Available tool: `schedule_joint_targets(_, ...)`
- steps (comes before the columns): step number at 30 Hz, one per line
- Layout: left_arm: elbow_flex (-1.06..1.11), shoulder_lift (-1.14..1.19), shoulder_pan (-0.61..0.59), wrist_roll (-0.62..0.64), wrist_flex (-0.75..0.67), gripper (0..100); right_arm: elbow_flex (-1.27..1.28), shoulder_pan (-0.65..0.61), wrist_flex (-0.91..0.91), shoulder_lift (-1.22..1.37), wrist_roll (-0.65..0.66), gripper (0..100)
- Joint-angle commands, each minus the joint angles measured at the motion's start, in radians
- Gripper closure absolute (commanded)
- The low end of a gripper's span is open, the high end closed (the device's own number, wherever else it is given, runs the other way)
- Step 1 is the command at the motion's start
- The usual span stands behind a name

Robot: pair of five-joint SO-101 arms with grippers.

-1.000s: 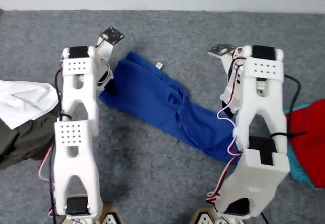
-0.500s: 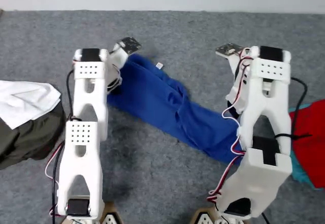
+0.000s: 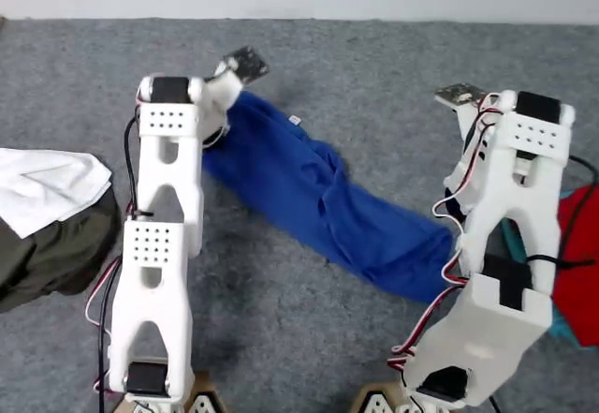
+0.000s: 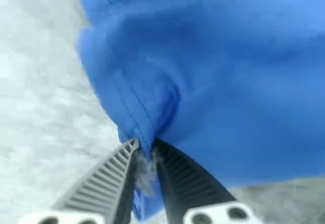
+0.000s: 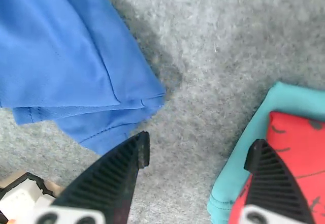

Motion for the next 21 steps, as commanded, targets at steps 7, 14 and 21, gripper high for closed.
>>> schedule_joint_targets(7,0.539,-0.562,0.23,-0.021,0.028,99,-0.054,0.093,0.007,-0.059,-0.003,69.6)
schedule_joint_targets(14,1.052,-0.924,0.514,-0.103,0.026,99,-0.054,0.228,-0.056,-0.062,-0.002,69.6)
schedule_joint_targets(21,1.115,-0.982,0.727,-0.055,0.02,99,-0.054,0.317,-0.013,-0.064,0.146,69.6)
